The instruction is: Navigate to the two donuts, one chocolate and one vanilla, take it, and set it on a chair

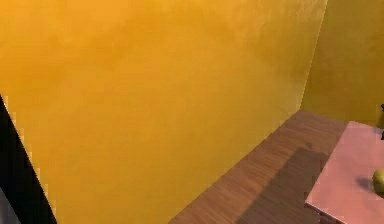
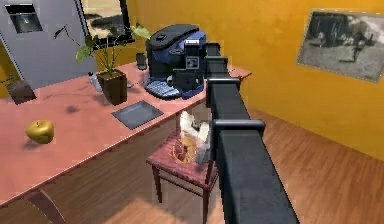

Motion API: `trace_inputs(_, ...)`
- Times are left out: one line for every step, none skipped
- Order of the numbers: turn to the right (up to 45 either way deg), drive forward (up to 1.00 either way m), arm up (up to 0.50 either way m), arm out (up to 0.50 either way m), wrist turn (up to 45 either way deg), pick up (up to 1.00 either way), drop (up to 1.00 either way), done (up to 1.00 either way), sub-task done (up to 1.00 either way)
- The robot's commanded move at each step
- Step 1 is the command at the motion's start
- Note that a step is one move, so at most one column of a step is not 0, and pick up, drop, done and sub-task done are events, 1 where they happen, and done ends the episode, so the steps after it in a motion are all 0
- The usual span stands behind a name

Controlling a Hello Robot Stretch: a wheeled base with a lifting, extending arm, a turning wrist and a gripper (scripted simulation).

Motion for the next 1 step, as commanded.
trace_inputs(0.0, 0.00, 0.00, 0.00, 0.0, 0.00, 0.00, 1.00, 0.00)
